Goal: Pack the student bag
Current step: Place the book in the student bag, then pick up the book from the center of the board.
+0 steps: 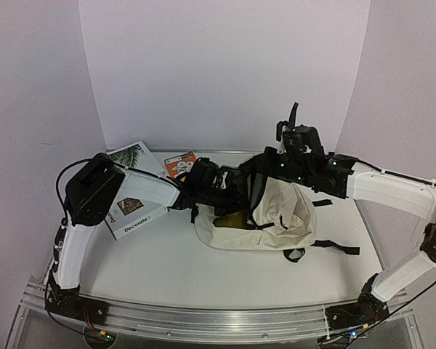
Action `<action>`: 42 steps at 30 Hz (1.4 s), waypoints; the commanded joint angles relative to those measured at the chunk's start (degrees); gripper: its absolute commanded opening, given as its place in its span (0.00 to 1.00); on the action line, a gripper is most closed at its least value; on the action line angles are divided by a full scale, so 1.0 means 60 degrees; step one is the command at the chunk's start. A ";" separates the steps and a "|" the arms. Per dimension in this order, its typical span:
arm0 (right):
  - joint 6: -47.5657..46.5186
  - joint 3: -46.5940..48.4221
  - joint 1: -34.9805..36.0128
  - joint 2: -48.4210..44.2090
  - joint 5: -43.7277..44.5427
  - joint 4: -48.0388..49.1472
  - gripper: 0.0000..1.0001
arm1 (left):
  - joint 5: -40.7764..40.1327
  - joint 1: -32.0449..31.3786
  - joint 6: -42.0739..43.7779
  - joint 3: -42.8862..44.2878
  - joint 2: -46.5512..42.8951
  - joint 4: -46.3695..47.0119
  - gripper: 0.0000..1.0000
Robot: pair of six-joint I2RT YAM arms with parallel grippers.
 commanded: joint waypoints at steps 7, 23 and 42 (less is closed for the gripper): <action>0.0102 0.0092 0.0049 -0.0271 0.0030 0.1373 0.00 | 0.0015 -0.0286 0.0216 0.0834 0.0347 0.0181 0.17; -0.0047 0.0050 0.0050 -0.0462 0.0297 0.1358 0.00 | -0.1230 0.0501 0.3159 -0.0671 -0.3340 -0.3280 0.62; -0.0089 -0.0073 0.0057 -0.0379 0.0390 0.1358 0.00 | -0.2410 0.6058 0.3706 -0.4726 -0.8635 -0.6155 0.88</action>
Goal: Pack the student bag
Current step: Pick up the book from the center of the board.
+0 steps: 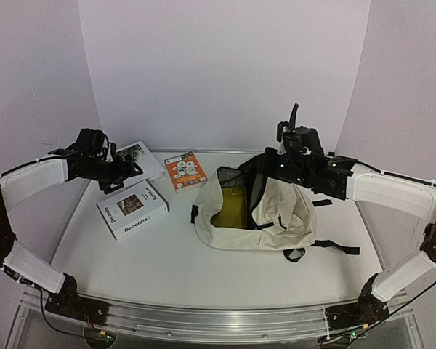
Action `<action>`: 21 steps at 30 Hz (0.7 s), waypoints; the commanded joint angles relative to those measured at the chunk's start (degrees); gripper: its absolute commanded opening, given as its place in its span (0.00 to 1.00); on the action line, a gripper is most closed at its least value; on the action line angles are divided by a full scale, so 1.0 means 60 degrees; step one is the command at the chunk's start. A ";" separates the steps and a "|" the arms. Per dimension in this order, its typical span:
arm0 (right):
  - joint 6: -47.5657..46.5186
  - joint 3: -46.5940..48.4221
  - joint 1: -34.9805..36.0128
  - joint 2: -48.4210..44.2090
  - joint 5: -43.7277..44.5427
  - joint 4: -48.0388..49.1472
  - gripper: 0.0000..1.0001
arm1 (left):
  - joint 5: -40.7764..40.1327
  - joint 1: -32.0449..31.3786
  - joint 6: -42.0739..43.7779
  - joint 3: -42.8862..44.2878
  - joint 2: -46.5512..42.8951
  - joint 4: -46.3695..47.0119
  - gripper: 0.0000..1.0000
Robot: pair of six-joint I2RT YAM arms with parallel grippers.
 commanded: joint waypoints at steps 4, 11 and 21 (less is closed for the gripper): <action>-0.0022 -0.0042 0.0046 -0.0417 0.0263 0.1176 0.00 | 0.1036 0.2638 -0.1326 -0.2503 -0.1589 0.1793 0.89; -0.0052 -0.0102 0.0049 -0.0520 0.0321 0.1147 0.00 | 0.0401 0.4007 -0.2072 -0.4113 -0.2288 0.2734 0.89; -0.0051 -0.0041 0.0050 -0.0381 0.0233 0.1147 0.00 | 0.1759 0.4979 -0.2709 -0.5401 -0.1043 0.5105 0.85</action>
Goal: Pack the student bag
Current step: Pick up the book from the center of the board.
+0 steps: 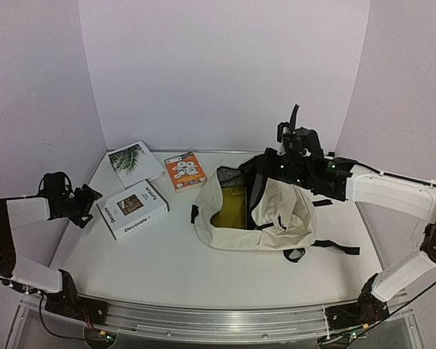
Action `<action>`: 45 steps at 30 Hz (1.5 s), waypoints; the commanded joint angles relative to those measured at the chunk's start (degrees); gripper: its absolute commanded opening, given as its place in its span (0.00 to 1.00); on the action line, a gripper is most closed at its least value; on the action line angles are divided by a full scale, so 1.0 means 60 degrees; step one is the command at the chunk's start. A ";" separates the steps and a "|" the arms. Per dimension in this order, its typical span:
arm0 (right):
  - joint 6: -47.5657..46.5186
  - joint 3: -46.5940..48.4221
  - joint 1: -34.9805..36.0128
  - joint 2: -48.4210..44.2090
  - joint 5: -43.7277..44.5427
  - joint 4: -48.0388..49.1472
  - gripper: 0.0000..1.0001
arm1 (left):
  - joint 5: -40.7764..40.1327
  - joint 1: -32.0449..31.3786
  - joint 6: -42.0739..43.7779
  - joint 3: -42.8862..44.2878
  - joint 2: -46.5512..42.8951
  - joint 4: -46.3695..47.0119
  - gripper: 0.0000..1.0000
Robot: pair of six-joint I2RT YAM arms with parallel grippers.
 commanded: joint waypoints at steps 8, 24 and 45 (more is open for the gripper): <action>0.0062 0.0007 0.0053 -0.0444 0.0222 0.0888 0.00 | 0.1719 0.0350 -0.0534 -0.0234 0.2071 0.2673 0.57; 0.0123 -0.0024 0.0051 -0.0272 0.0283 0.0811 0.00 | 0.1470 0.0362 -0.0239 -0.0448 0.2842 0.3094 0.21; 0.1091 -0.1734 -0.0375 0.0444 0.1021 0.0770 0.08 | 0.3471 0.0350 0.1063 -0.0728 -0.0466 0.2890 0.00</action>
